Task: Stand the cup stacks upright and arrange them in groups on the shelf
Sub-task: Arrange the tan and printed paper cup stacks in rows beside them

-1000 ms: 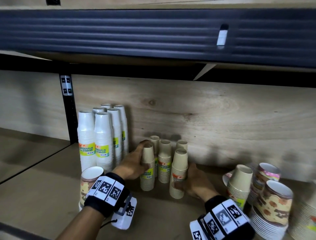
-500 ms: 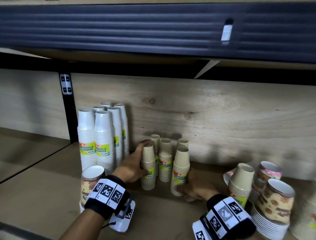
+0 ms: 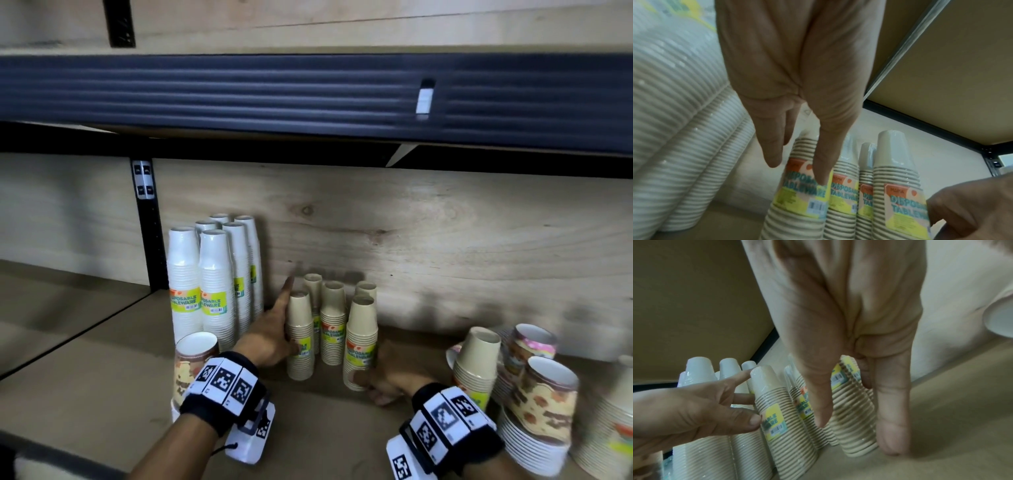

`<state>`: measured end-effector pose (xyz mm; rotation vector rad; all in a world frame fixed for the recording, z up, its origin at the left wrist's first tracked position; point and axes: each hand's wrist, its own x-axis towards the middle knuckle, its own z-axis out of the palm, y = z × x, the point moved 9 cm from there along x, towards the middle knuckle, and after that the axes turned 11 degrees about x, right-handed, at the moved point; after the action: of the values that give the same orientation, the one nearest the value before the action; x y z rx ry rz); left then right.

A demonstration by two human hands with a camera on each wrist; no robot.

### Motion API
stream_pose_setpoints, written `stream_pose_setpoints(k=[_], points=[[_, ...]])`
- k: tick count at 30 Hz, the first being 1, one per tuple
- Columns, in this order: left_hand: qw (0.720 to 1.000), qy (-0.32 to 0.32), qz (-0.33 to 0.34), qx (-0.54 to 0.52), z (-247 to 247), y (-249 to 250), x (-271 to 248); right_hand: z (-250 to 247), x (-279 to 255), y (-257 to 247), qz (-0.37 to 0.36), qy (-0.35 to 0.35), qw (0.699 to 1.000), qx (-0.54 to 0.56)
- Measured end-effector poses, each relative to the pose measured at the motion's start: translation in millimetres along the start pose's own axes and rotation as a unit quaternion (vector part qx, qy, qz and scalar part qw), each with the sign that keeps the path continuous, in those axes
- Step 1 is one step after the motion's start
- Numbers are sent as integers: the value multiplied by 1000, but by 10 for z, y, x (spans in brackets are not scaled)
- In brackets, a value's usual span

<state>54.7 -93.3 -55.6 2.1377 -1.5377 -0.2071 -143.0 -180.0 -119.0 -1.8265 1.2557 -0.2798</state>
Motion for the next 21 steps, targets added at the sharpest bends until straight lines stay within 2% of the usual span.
stream_pose_setpoints(k=[5, 9, 12, 14, 17, 21], points=[[999, 31, -16, 34, -152, 36, -148, 33, -188, 1, 4, -12, 1000, 1], [996, 72, 0, 51, -262, 95, -317, 4, -544, -106, -3, -13, 992, -122], [994, 91, 8, 58, -331, 174, -479, -104, -783, -175, -22, 7, 993, -118], [991, 110, -3, 73, -379, 229, -589, -161, -881, -138, -25, 29, 993, -113], [987, 119, -22, 107, -390, 393, -733, -355, -1018, -133, -64, 98, 988, -99], [991, 80, 27, 104, -221, 953, -788, -804, -1270, -16, -99, 187, 976, -48]])
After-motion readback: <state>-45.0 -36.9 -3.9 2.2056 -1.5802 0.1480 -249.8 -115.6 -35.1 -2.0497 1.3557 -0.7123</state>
